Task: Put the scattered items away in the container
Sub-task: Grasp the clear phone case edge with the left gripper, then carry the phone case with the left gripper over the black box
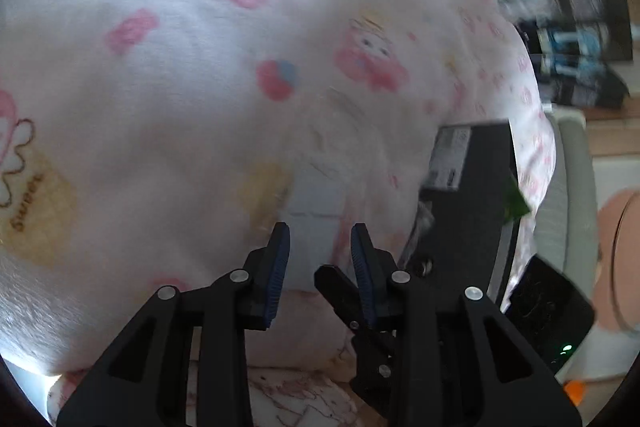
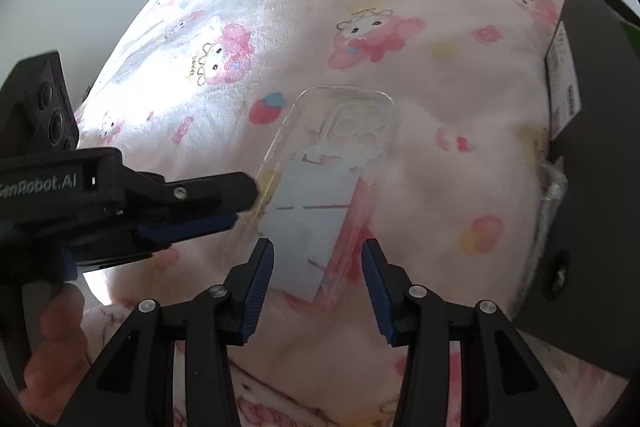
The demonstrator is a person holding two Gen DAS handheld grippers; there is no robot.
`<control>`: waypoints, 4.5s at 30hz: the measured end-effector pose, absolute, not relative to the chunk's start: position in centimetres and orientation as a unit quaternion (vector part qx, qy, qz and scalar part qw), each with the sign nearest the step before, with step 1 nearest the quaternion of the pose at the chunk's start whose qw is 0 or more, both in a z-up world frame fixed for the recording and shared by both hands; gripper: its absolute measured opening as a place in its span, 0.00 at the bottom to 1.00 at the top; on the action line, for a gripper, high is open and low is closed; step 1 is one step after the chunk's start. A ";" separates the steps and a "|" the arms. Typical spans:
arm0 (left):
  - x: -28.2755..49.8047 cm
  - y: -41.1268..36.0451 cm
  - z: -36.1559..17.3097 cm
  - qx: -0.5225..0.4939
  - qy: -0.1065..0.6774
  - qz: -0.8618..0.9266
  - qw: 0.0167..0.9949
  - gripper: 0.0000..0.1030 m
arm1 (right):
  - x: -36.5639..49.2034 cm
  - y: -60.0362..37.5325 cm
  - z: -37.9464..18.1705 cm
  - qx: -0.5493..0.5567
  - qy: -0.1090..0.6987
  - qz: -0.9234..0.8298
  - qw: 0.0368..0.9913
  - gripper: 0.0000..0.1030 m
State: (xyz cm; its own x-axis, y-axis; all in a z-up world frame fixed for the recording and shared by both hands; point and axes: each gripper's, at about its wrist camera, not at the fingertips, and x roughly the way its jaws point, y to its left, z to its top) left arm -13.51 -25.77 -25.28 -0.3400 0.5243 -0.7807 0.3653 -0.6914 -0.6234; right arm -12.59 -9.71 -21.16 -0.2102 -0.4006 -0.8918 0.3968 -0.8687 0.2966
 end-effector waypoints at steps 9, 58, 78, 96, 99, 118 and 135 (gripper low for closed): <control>-14.8 -26.1 -27.9 -0.608 -0.385 0.693 -0.025 0.30 | -12.0 -7.7 -20.8 0.566 0.014 -0.790 0.235 0.40; -17.1 -18.3 -30.1 -0.632 -0.349 0.685 0.098 0.38 | -11.3 1.1 -23.4 0.596 -0.066 -0.778 0.188 0.39; -13.6 -18.9 -28.8 -0.644 -0.350 0.675 0.083 0.31 | -9.6 3.4 -21.2 0.583 -0.084 -0.770 0.244 0.42; -9.3 -15.7 -19.3 -0.572 -0.322 0.743 0.131 0.29 | -7.1 5.7 -14.9 0.549 -0.101 -0.778 0.288 0.34; -8.4 -14.4 -17.9 -0.561 -0.312 0.753 0.144 0.30 | -6.3 6.7 -13.6 0.536 -0.098 -0.785 0.293 0.34; -18.4 2.3 -15.5 -0.550 -0.251 0.749 0.272 0.29 | -10.6 21.2 -9.1 0.475 -0.081 -0.854 0.197 0.34; -27.1 10.6 -22.8 -0.630 -0.249 0.687 0.264 0.29 | -16.8 28.9 -13.0 0.496 -0.139 -0.851 0.101 0.32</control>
